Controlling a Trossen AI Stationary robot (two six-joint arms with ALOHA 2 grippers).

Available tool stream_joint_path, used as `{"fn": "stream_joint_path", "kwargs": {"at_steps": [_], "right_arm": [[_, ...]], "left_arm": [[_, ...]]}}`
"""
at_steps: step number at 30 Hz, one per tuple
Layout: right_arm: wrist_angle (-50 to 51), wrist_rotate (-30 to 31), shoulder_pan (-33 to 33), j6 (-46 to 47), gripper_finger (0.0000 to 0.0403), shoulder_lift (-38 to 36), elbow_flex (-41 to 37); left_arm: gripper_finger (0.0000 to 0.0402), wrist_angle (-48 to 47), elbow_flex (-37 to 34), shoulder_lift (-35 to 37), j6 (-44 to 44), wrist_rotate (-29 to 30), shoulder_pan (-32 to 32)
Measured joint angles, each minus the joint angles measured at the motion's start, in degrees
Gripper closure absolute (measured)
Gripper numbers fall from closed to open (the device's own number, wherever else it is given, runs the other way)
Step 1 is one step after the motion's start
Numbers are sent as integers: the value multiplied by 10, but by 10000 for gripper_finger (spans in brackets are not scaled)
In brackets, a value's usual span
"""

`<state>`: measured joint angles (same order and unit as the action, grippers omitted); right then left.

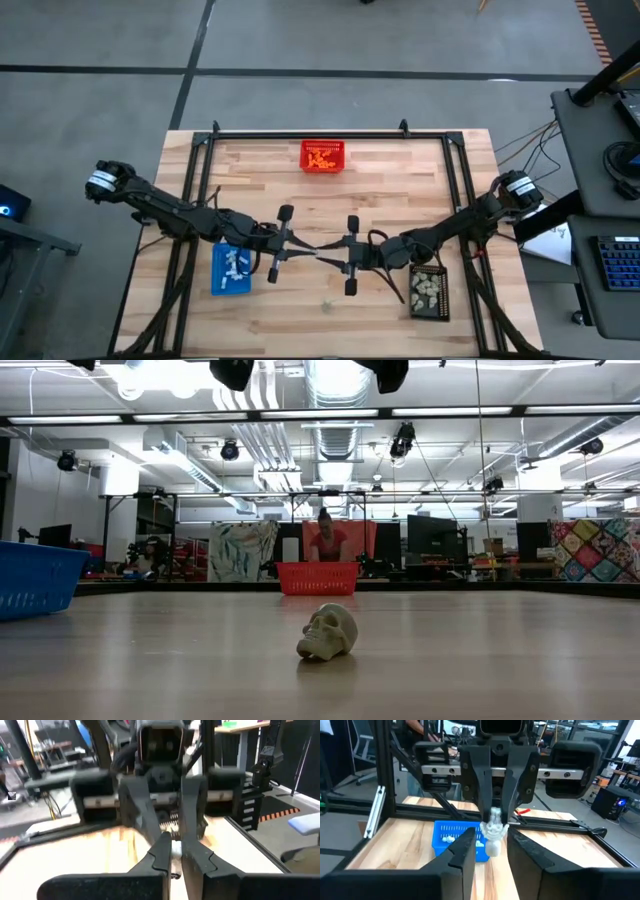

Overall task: Sort Halloween decoration
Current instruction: Put the white skeleton toy into the blue bin

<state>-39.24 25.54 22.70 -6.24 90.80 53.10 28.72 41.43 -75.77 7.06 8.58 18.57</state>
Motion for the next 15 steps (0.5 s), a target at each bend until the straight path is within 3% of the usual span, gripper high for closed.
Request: {"fn": "stream_joint_path", "kwargs": {"at_steps": [7,11,15], "right_arm": [[29,0,-2,12,288,-7,1],[30,2,-6,22,287,-10,1],[30,2,-10,22,291,-10,0]], "left_arm": [[399,-171,2,82,-65,23,0],[399,-390,46,120,-182,67,0],[399,-641,109,112,-345,74,0]]}}
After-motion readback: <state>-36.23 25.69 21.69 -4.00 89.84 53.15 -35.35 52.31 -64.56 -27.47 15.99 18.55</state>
